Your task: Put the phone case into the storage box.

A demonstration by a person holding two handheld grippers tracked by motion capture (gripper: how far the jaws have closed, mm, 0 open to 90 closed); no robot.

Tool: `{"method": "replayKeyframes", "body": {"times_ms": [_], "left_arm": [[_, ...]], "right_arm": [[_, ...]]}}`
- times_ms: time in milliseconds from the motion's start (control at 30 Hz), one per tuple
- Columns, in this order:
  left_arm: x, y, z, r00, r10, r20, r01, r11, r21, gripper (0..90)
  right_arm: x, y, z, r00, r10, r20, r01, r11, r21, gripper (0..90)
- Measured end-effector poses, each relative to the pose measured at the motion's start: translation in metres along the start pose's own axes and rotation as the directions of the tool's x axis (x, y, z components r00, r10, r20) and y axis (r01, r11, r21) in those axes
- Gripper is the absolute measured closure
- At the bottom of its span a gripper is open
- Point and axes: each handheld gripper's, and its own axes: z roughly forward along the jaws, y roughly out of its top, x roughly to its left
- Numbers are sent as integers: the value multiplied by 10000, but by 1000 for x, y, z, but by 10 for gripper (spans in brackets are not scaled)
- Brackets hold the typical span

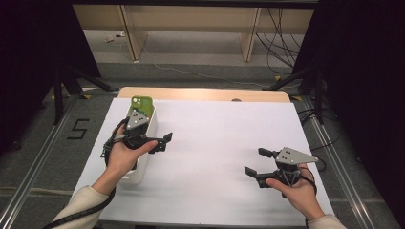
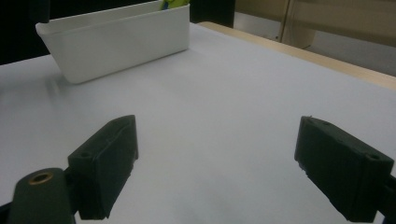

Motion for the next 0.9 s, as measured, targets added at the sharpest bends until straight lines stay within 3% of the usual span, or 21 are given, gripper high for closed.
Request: {"method": "replayKeyframes", "body": {"times_ms": [400,900], "left_arm": [[-17,-4,-4,9980,338,532,-327,9992,-218,0],[-36,-15,-3,9905,786,1125,-768,9968,-199,0]], "right_arm": [[0,0,0,10000,7,-18,-7,10000,-4,146],[0,0,0,10000,15,1,-15,10000,-14,146]]}}
